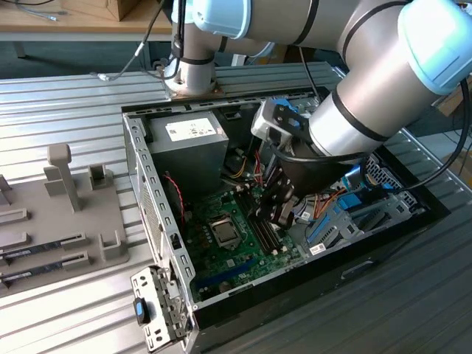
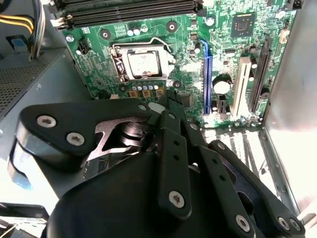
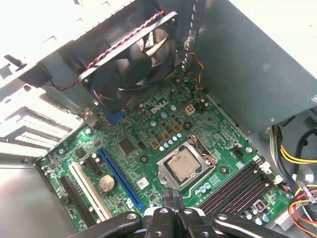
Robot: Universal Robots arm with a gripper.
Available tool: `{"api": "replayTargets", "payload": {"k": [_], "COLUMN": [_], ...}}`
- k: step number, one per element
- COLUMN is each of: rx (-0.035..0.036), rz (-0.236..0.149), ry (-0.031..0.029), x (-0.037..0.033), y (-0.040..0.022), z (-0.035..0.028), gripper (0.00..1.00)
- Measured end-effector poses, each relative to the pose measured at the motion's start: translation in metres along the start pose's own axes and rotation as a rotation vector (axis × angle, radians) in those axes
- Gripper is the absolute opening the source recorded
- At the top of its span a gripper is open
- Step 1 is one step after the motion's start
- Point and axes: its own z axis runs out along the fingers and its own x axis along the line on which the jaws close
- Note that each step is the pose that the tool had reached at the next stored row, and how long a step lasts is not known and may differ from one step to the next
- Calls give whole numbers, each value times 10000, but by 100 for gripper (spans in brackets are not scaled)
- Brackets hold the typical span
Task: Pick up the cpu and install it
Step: 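Install the first cpu locking lever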
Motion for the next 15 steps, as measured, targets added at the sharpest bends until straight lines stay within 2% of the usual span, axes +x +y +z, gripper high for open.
{"api": "replayTargets", "payload": {"k": [4,9,14,15], "rx": [-4,-37,-37,-43], "rz": [32,598,610,652], "ry": [-7,-157,-161,-172], "x": [-27,-47,-190,-220], "y": [-9,-17,81,93], "z": [16,53,107,145], "gripper": [11,11,11,11]}}
